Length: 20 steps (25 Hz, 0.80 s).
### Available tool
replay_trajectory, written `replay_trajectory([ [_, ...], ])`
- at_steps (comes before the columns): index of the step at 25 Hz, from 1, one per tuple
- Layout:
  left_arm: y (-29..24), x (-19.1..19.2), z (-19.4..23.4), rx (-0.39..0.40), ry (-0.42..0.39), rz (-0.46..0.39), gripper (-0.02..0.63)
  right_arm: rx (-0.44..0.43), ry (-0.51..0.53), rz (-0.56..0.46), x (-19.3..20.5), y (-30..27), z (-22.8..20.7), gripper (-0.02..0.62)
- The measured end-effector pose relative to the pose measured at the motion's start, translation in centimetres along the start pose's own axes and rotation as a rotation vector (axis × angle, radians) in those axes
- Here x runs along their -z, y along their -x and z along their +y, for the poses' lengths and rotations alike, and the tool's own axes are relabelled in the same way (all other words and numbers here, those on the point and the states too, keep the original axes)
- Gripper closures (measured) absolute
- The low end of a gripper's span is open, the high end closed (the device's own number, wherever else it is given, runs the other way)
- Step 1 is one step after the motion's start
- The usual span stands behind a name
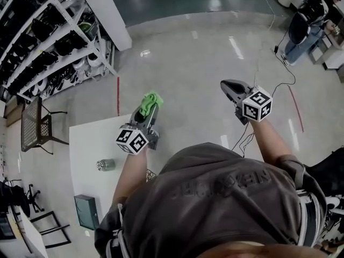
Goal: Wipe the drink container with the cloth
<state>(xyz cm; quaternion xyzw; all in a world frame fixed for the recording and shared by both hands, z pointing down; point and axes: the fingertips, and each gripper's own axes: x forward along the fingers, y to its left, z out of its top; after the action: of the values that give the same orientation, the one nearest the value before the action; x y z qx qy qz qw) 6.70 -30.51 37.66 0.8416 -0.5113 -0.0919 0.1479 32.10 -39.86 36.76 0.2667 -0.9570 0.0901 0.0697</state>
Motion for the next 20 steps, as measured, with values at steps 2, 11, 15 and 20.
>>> replay_trajectory([
  [2,0.6,-0.1,0.3,-0.006,0.002,0.004,0.477,-0.003,0.002,-0.001,-0.4,-0.3,0.3,0.603],
  [11,1.0,0.1,-0.3,-0.04,0.007,-0.023,0.477,-0.059,0.027,0.008,-1.0,-0.8,0.4,0.601],
  [15,1.8,0.2,-0.9,-0.074,0.013,-0.04,0.477,-0.137,0.035,0.029,-1.3,-1.8,1.3,0.493],
  [20,5.1,0.4,-0.7,-0.17,0.013,-0.063,0.477,-0.272,0.071,0.065,-1.6,-5.0,3.9,0.451],
])
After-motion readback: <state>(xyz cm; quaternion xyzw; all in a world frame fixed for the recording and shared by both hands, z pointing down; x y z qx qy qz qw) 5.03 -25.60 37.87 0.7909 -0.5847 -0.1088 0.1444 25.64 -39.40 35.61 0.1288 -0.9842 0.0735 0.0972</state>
